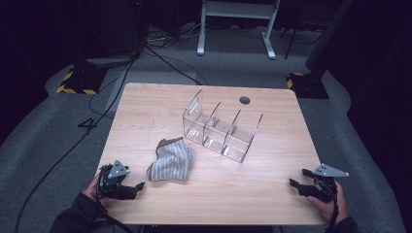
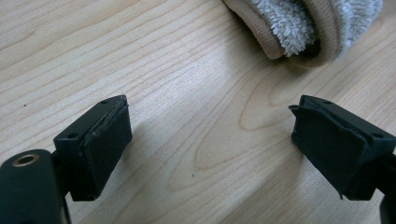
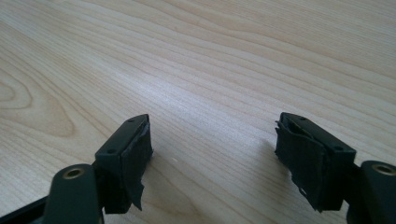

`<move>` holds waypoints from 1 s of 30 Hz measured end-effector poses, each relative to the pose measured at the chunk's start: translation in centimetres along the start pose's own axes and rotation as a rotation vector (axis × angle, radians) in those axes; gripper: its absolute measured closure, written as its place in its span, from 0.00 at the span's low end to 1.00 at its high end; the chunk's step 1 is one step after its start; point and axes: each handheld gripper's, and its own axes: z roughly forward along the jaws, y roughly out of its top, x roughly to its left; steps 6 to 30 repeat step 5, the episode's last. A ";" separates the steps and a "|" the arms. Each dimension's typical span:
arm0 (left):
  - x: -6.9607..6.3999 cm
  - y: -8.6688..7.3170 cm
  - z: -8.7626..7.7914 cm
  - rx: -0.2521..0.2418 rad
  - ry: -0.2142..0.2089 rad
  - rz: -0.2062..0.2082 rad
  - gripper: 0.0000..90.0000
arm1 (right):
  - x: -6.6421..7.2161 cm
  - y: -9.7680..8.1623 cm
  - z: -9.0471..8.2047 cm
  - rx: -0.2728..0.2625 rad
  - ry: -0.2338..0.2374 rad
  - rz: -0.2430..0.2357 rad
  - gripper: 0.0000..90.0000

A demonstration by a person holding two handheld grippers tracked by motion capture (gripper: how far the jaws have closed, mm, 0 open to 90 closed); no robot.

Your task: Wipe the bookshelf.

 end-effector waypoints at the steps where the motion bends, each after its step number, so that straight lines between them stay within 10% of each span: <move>1: 0.0 0.0 0.0 0.000 0.000 0.000 0.13 | 0.0 0.0 0.0 0.000 0.000 0.000 0.30; 30: 0.0 0.0 0.0 0.001 0.002 -0.001 0.13 | 0.0 0.0 0.0 0.000 0.000 0.000 0.30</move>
